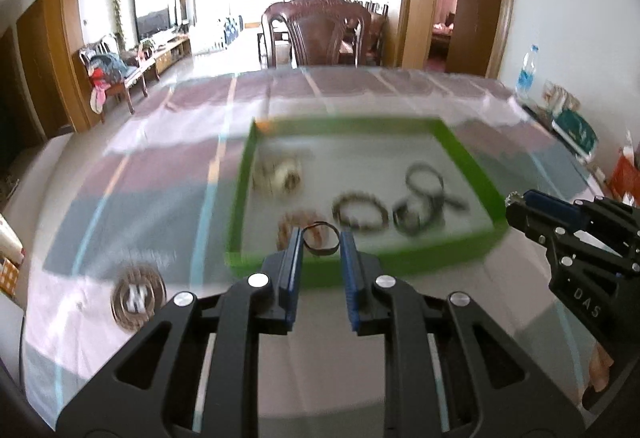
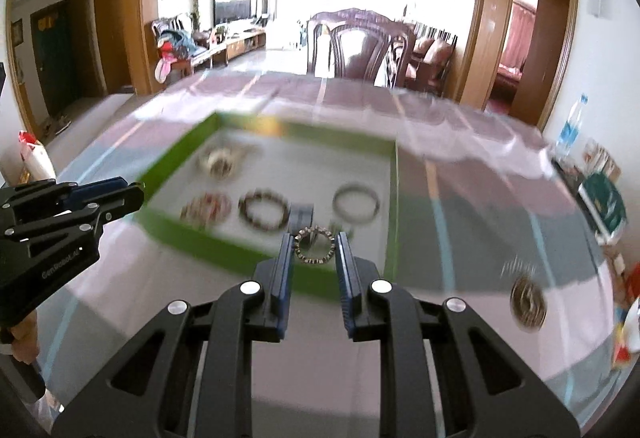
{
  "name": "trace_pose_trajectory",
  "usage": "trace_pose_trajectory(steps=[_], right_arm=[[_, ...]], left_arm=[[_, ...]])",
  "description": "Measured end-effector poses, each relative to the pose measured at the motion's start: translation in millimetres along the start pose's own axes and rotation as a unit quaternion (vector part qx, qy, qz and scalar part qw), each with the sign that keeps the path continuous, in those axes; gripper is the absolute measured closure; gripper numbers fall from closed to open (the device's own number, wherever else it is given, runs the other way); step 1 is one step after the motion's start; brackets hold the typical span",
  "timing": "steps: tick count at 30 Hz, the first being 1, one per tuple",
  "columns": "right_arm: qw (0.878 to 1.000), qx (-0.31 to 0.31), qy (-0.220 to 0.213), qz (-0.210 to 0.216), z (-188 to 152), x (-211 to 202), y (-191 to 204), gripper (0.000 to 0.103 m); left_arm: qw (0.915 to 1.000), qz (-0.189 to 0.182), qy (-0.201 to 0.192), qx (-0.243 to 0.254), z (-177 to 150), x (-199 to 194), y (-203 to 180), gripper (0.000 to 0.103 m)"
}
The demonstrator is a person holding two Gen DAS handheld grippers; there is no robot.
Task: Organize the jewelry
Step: 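Carry the beaded ring with the right tool while the left carries the black ring over the box, then open the right tool releasing the beaded ring while the left releases the black ring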
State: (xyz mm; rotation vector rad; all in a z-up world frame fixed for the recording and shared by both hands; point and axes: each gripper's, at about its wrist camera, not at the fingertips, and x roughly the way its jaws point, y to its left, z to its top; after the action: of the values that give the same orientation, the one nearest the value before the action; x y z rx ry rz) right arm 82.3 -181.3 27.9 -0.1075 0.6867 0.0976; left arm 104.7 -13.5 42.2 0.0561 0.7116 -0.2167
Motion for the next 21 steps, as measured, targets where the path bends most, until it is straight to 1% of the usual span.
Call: trace_pose_trajectory(steps=[3, 7, 10, 13, 21], right_arm=[[1.0, 0.01, 0.004, 0.001, 24.1, 19.1, -5.1, 0.082], [0.999, 0.025, 0.038, 0.005, 37.9, 55.5, -15.4, 0.082], [0.997, 0.035, 0.064, 0.002, 36.7, 80.8, -16.8, 0.082], [0.996, 0.039, 0.077, -0.001, 30.4, 94.0, -17.3, 0.082], [0.996, 0.043, 0.079, 0.0, 26.9, 102.3, -21.9, 0.082]], left_arm=[[1.0, -0.002, 0.001, -0.009, 25.2, 14.6, 4.7, 0.084], [0.9997, 0.005, 0.014, -0.02, 39.4, 40.4, 9.7, 0.084], [0.9992, 0.013, 0.028, -0.025, 42.0, 62.0, 12.1, 0.084], [0.9987, 0.016, 0.04, -0.028, 39.9, 77.7, 13.7, 0.084], [0.998, 0.017, 0.051, -0.032, 36.1, 94.6, 17.2, 0.083]])
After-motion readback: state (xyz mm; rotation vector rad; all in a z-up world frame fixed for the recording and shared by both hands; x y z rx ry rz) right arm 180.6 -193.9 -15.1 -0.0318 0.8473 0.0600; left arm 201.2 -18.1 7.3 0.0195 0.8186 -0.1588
